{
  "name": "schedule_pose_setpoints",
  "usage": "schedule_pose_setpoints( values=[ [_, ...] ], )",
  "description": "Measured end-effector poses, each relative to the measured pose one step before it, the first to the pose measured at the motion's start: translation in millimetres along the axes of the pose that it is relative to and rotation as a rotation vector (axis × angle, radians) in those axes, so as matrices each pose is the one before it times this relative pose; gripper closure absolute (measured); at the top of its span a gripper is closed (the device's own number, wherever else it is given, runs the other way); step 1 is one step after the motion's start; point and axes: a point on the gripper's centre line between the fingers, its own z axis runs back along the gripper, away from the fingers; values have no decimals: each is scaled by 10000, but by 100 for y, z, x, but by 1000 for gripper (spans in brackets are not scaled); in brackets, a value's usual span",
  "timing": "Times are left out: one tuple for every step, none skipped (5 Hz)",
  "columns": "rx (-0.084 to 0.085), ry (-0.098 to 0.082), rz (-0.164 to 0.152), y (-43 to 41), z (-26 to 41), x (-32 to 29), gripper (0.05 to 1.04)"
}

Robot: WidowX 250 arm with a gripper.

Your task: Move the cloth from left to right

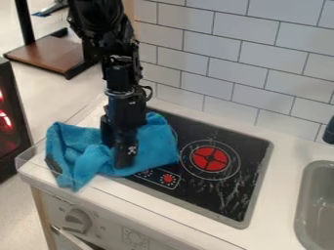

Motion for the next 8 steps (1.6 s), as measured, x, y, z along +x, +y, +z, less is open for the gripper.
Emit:
schedule_pose_setpoints(
  values=[
    [-16, -369, -88, -400, 320, 2349, 84],
    [-112, -235, -244, -802, 88, 2460, 84],
    [-219, -143, -213, -618, -191, 1907, 84],
    [-44, 38, -553, -1495, -361, 1460, 84],
    [-46, 86, -670, -1803, -261, 368, 84],
    [-150, 61, -579, -1987, -136, 374, 84],
    [-60, -18, -236, -524, 42, -168, 84],
    [-54, -69, -15, -226, 156, 2, 84]
  ],
)
